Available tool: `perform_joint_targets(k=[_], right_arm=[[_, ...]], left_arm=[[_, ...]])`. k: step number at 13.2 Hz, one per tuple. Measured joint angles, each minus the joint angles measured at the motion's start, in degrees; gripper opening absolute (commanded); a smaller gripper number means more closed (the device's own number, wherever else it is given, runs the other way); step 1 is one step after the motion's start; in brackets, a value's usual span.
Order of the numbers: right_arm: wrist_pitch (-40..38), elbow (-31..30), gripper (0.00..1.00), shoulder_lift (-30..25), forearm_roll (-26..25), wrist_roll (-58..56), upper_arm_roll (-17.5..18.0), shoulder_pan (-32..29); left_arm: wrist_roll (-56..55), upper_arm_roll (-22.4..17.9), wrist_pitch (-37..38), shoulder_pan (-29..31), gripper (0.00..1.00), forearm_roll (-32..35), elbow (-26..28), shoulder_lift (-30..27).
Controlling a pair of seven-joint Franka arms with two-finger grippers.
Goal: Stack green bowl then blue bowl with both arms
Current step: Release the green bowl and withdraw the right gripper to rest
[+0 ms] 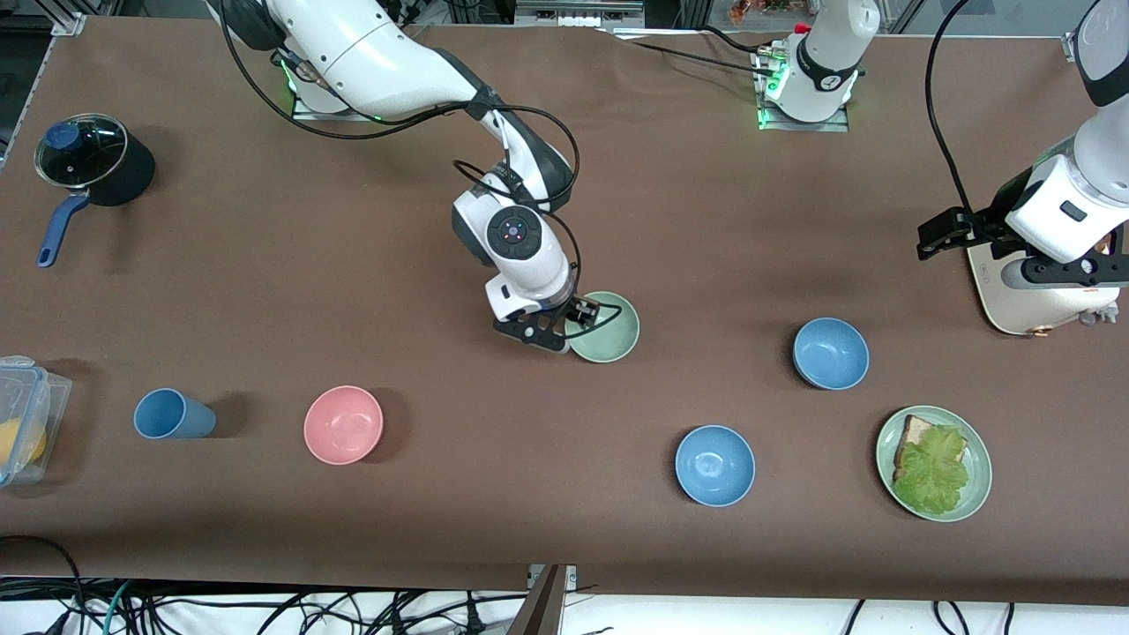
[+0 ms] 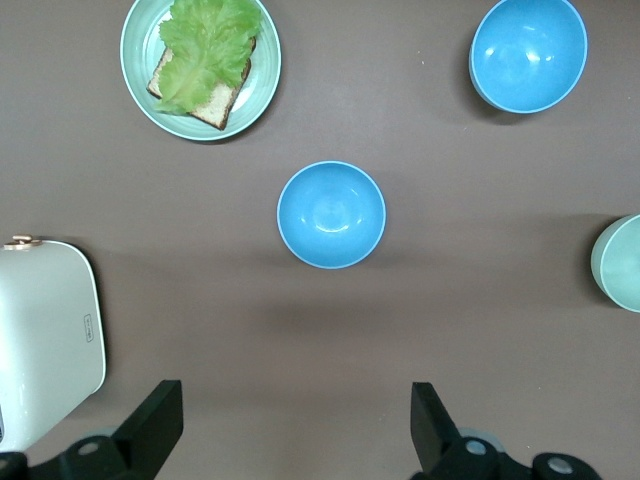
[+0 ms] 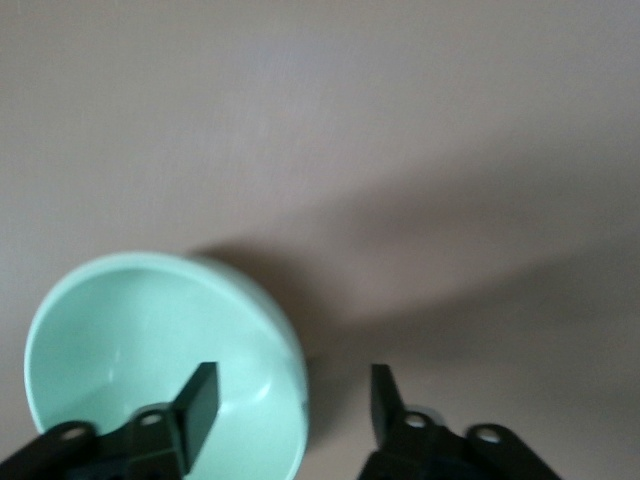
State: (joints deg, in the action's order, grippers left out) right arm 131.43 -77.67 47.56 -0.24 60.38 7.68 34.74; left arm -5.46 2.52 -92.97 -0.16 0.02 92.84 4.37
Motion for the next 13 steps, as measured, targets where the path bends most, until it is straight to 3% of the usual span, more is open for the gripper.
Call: perform_joint_targets(k=[3,7,10,13], right_arm=[[-9.28,2.67,0.99,-4.32,-0.13,-11.59,-2.82,-3.84],[-22.87,2.32,0.99,-14.50,-0.02,-30.67,-3.32,-15.81],[-25.40,-4.83,0.99,-23.99,0.20,-39.63,-3.34,-21.31],[-25.58,-14.58,0.99,-33.65,0.22,-43.18,-4.02,-22.73]], left_arm=[[0.00,0.01,0.03,-0.01,1.00,0.00,-0.01,0.00],[0.00,0.03,0.07,-0.02,1.00,0.00,-0.03,0.01],[0.00,0.03,0.09,-0.02,1.00,0.00,-0.07,0.03],[0.00,0.03,0.11,-0.02,1.00,0.00,-0.09,0.03]])
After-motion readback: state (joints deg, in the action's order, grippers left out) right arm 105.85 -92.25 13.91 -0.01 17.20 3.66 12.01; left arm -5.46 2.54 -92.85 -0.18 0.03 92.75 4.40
